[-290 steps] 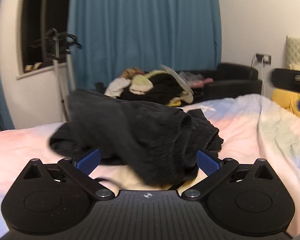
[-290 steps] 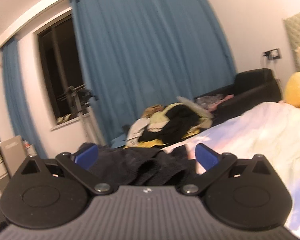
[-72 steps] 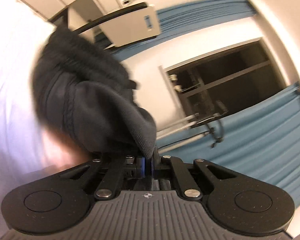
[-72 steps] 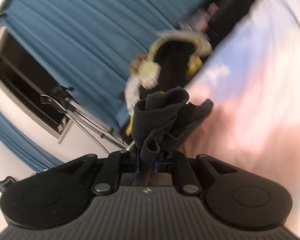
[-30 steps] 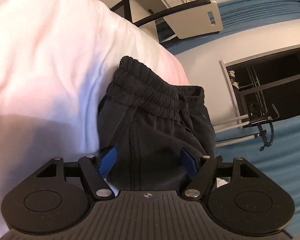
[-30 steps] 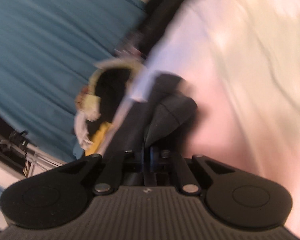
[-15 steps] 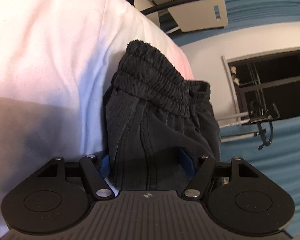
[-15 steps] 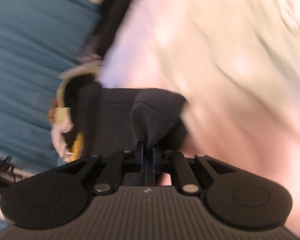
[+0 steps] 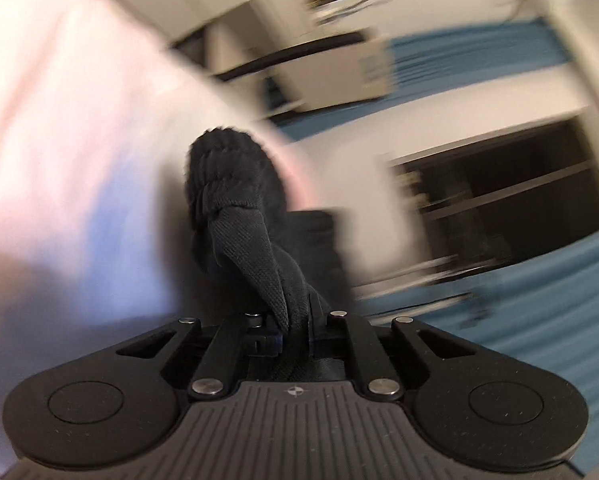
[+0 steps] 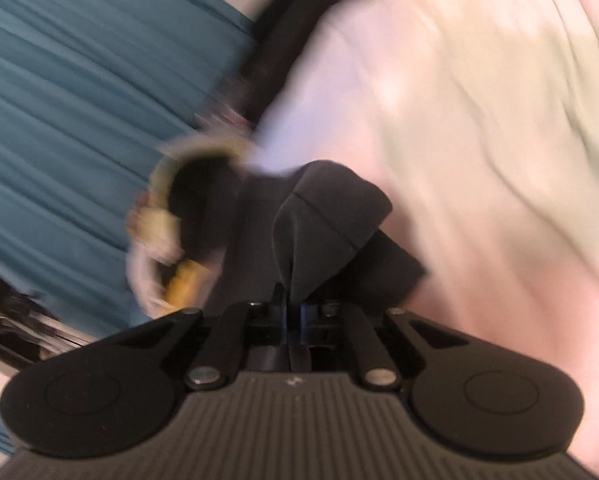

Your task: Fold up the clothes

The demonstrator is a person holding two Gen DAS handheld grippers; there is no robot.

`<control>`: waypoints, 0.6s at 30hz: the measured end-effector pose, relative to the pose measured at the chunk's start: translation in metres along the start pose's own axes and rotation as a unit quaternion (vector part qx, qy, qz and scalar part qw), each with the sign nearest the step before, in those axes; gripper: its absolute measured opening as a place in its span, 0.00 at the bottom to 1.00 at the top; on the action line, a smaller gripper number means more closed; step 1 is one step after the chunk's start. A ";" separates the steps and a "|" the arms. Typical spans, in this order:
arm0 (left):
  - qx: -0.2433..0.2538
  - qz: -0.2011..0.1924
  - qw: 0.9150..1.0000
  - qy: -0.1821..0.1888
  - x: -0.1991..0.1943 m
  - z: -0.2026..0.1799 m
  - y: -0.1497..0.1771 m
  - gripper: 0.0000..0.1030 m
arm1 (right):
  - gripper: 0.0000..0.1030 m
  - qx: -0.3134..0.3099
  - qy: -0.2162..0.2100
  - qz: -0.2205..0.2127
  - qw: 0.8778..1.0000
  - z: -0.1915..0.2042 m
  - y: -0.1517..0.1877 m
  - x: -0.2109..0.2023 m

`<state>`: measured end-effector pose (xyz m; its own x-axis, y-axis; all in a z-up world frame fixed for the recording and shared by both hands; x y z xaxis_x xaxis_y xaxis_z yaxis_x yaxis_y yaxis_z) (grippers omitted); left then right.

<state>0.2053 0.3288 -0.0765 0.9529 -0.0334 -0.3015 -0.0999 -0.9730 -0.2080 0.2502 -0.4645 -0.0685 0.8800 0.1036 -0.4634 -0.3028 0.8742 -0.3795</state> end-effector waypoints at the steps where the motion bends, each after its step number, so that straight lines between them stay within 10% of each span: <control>1: 0.001 -0.002 0.999 0.036 -0.007 -0.010 -0.001 0.11 | 0.06 -0.026 -0.026 -0.023 0.999 0.019 -0.003 -0.014; 6: -0.023 -0.027 0.999 0.031 -0.011 0.000 -0.011 0.11 | 0.07 -0.051 -0.020 -0.067 0.996 0.029 -0.025 -0.036; 11: -0.066 0.007 0.994 -0.090 0.012 0.051 -0.011 0.12 | 0.17 0.097 0.101 0.084 0.987 -0.081 -0.008 0.024; 18: -0.027 -0.001 0.993 -0.111 0.015 0.039 -0.010 0.13 | 0.59 0.093 0.105 0.046 0.989 -0.080 -0.005 -0.007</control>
<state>0.2093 0.3468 -0.1152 0.8654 0.0137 -0.5008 -0.0773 -0.9840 -0.1606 0.2169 -0.5075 -0.1273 0.7505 0.1028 -0.6528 -0.2884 0.9397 -0.1836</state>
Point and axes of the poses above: each gripper's, at about its wrist camera, not at the fingertips, and x roughly the way its jaws point, z to its left, y to its underside, the point moved 7 cm from there along x, roughly the way its jaws point, and after that the axes turned 15 degrees about z, right-handed, at the moved point
